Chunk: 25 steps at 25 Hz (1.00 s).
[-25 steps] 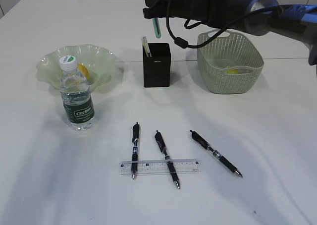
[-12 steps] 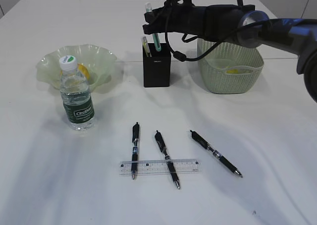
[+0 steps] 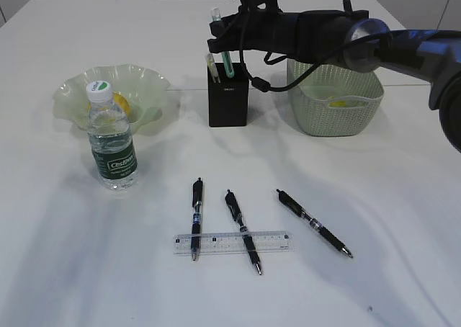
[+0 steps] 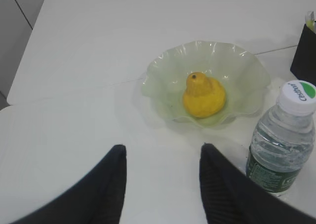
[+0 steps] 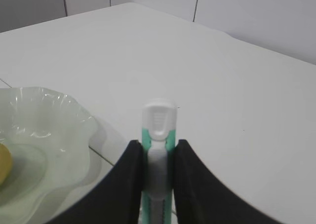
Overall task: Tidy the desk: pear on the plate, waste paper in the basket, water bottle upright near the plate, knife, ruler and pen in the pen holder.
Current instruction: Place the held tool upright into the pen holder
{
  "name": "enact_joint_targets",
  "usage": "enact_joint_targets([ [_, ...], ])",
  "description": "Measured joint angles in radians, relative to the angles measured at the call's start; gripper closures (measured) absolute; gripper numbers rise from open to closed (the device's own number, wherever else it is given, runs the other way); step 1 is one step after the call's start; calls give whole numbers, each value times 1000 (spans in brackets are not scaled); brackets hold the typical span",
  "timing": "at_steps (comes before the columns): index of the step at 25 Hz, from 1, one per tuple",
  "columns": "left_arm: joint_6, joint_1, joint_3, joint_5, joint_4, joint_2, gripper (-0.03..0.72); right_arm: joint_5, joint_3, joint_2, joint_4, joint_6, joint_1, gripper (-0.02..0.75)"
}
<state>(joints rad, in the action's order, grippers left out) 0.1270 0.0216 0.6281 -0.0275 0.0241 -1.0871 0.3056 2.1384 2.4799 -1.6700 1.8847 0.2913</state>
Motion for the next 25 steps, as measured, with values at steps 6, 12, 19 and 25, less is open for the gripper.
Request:
enact_joint_targets([
  [6,0,0,0,0,0,0,347,0,0,0,-2,0,0,603],
  [12,0,0,0,0,0,0,347,0,0,0,-17,0,0,603],
  [19,0,0,0,0,0,0,347,-23,0,0,-30,0,0,603],
  [25,0,0,0,0,0,0,347,-29,0,0,-34,0,0,601],
])
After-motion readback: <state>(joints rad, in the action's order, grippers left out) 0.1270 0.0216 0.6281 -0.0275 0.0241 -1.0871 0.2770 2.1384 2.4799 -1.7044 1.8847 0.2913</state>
